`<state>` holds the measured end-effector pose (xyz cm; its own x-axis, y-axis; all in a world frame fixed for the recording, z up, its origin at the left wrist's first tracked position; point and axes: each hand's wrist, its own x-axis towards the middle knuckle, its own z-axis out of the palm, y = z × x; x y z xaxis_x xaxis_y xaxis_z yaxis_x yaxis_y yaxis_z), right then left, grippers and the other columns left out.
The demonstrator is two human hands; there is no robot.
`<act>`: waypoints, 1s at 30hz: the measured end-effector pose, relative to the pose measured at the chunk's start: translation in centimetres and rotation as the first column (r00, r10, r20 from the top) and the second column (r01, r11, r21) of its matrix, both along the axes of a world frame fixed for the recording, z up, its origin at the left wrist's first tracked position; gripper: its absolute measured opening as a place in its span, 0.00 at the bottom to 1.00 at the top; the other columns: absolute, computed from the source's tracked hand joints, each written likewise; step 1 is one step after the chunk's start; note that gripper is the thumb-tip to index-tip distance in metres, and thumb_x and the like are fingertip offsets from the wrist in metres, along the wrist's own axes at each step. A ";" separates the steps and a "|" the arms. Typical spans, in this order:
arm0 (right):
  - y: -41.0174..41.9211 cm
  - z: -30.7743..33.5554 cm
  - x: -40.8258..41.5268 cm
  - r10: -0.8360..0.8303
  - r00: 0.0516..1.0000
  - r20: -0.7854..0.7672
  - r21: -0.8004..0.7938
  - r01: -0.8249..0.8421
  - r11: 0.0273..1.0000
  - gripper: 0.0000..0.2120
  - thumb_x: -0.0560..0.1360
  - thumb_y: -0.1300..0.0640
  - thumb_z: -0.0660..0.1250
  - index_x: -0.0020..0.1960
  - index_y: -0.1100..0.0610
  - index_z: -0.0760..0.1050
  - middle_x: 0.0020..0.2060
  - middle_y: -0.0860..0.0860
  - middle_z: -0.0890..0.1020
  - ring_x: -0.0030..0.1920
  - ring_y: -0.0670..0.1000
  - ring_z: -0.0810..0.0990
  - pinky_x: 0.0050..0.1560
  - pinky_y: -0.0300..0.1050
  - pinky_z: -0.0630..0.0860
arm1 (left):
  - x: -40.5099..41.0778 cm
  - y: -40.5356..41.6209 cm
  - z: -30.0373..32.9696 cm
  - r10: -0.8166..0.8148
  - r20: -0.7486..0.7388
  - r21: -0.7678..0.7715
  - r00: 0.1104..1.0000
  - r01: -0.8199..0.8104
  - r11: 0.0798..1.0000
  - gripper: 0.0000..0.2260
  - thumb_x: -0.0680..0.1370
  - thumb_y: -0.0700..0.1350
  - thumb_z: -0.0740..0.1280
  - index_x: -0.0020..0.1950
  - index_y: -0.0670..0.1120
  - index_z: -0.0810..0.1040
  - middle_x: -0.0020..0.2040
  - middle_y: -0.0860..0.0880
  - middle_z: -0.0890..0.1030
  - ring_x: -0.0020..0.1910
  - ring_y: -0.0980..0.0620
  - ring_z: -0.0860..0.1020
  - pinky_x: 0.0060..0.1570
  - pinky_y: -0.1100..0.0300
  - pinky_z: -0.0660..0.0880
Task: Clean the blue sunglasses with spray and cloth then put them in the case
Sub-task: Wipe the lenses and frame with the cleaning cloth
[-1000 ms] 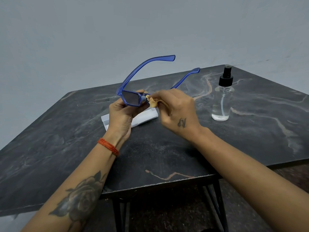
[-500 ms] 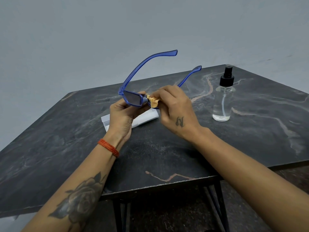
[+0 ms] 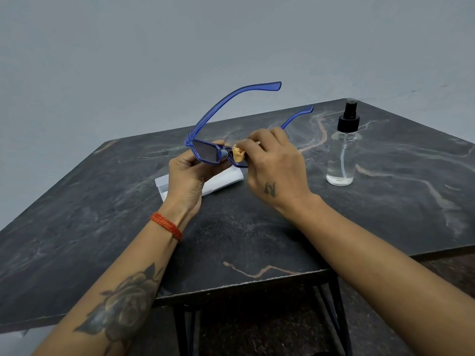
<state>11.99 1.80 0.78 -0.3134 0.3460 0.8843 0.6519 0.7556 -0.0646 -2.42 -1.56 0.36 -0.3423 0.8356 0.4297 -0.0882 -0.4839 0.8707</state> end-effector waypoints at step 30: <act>-0.2 0.0 0.1 0.209 0.943 -0.259 -0.116 -0.246 0.962 0.04 0.67 0.67 0.71 0.40 0.60 0.80 0.31 0.52 0.82 0.30 0.51 0.78 0.30 0.41 0.72 | 0.1 -0.1 0.1 -0.002 0.035 -0.008 0.999 0.002 1.000 0.06 0.65 0.37 0.70 0.37 0.46 0.85 0.38 0.49 0.85 0.40 0.52 0.84 0.41 0.62 0.79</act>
<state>12.09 1.63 0.80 -0.1814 0.4203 0.8891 0.4144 0.8525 -0.3185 -2.35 -1.61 0.50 -0.3555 0.8398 0.4103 -0.1200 -0.4764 0.8710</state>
